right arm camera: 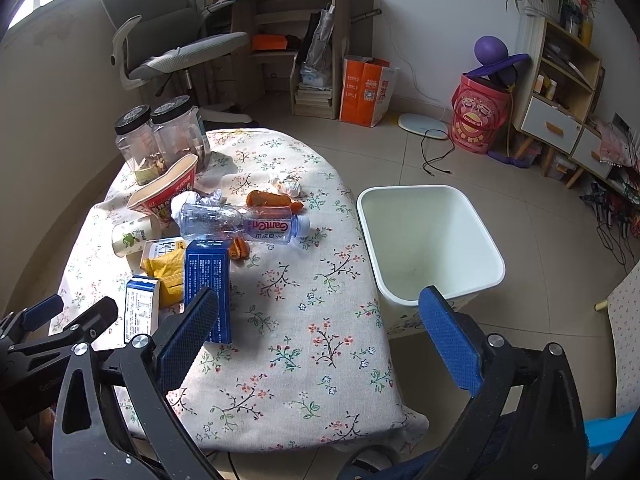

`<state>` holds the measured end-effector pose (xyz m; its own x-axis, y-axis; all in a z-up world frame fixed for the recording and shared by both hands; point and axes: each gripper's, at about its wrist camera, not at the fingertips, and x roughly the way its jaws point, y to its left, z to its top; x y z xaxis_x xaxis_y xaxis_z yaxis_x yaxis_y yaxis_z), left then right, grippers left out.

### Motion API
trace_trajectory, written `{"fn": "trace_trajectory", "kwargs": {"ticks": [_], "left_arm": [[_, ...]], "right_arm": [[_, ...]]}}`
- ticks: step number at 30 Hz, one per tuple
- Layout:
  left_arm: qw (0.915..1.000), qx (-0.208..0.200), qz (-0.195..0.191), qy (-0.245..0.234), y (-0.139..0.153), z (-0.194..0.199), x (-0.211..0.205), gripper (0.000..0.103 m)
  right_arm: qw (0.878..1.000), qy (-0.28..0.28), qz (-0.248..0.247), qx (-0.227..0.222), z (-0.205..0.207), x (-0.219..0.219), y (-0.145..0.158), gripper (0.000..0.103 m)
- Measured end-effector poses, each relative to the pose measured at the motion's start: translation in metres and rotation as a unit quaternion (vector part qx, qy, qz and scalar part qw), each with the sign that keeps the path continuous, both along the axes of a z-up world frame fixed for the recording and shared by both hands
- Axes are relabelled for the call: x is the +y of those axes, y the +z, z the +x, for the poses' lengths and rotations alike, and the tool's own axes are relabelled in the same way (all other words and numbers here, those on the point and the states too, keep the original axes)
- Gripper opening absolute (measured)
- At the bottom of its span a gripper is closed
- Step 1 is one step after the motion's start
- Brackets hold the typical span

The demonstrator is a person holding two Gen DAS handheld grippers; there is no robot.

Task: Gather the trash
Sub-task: 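Move both tools toward the blue boxes on the table, then grasp the blue box with the right tool while the left grasps the white-labelled box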

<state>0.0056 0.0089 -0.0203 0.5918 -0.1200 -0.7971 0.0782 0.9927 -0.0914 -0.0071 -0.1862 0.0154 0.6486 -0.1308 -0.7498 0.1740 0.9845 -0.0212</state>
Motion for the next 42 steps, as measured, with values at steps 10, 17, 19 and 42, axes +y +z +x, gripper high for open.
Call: {"fn": "trace_trajectory", "kwargs": {"ticks": [10, 17, 19, 42], "left_arm": [[1.0000, 0.003, 0.001, 0.002, -0.003, -0.004, -0.003, 0.097], [1.0000, 0.006, 0.002, 0.003, -0.004, 0.001, 0.004, 0.097], [0.9999, 0.009, 0.008, 0.006, -0.008, 0.004, 0.005, 0.097], [0.9892, 0.129, 0.032, 0.061, -0.111, 0.045, 0.044, 0.097]], "right_arm": [[1.000, 0.000, 0.002, 0.007, 0.001, 0.001, -0.004, 0.096], [1.000, 0.000, 0.001, 0.009, 0.001, 0.002, -0.006, 0.096], [1.000, -0.002, -0.001, 0.012, 0.003, 0.003, -0.009, 0.096], [0.988, 0.063, 0.107, 0.094, 0.058, 0.060, -0.105, 0.096]]}}
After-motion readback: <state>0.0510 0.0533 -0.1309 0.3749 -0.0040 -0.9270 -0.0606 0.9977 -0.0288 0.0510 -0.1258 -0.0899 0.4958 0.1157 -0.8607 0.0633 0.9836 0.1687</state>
